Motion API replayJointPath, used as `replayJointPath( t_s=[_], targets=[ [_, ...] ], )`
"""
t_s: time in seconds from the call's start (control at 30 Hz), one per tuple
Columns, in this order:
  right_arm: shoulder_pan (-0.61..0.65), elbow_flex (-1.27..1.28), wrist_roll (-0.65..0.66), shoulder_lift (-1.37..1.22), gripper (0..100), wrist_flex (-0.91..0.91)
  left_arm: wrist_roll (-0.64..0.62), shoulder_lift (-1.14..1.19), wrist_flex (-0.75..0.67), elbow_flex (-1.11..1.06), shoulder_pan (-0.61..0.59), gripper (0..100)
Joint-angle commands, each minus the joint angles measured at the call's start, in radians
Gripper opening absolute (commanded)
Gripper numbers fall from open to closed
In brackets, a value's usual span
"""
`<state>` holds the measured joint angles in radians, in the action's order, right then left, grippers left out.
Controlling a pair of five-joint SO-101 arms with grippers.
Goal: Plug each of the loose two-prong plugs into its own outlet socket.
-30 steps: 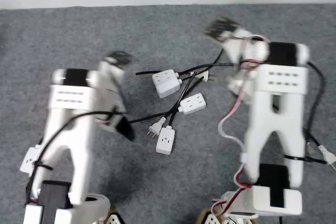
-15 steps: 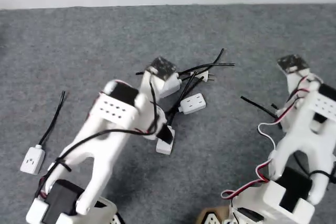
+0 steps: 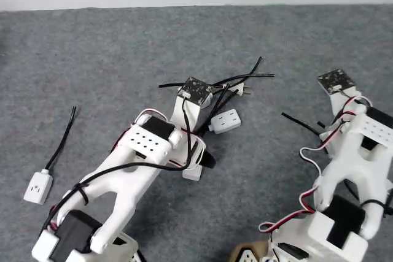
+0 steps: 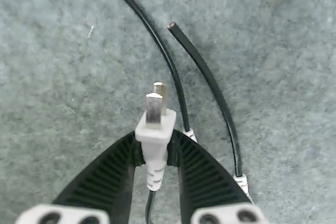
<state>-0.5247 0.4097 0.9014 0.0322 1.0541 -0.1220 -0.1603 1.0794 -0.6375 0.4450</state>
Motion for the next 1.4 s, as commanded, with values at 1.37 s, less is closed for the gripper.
replayJointPath(
  t_s=[1.37],
  targets=[
    [-0.074, -0.146, 0.020, -0.334, 35.1, -0.180, 0.107, 0.428, 0.284, 0.412, 0.123, 1]
  ],
)
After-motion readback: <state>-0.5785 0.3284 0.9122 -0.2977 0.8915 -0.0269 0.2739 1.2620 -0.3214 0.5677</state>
